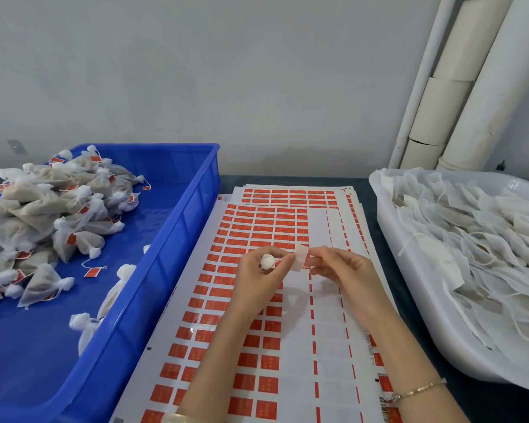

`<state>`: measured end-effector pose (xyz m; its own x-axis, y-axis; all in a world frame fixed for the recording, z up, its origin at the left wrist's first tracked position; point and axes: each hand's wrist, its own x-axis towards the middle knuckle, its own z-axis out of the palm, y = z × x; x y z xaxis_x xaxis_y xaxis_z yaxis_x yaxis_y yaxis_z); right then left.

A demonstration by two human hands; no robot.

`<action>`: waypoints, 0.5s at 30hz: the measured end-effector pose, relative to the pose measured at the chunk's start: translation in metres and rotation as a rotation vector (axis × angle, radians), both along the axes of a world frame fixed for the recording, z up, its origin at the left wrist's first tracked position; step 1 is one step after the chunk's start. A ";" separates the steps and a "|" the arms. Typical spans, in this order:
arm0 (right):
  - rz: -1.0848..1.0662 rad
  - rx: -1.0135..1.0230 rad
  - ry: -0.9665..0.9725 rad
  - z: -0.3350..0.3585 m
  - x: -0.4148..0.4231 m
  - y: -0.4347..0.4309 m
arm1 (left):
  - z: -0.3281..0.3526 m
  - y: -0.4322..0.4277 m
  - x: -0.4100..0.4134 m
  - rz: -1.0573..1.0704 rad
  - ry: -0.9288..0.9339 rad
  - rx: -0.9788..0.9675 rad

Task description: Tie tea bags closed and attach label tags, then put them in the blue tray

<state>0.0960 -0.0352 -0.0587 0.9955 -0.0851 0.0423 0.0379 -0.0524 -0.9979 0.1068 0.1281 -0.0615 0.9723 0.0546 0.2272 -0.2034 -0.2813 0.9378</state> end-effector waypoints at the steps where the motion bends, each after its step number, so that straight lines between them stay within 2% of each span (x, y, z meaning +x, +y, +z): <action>1: 0.001 -0.016 -0.016 0.000 0.000 0.000 | 0.000 0.000 0.000 0.014 -0.003 -0.006; 6: 0.021 -0.201 -0.077 -0.001 -0.001 0.006 | 0.000 0.001 0.000 -0.011 -0.025 -0.029; 15: -0.006 -0.290 -0.087 -0.004 0.001 0.006 | 0.000 0.001 0.000 -0.023 -0.033 -0.020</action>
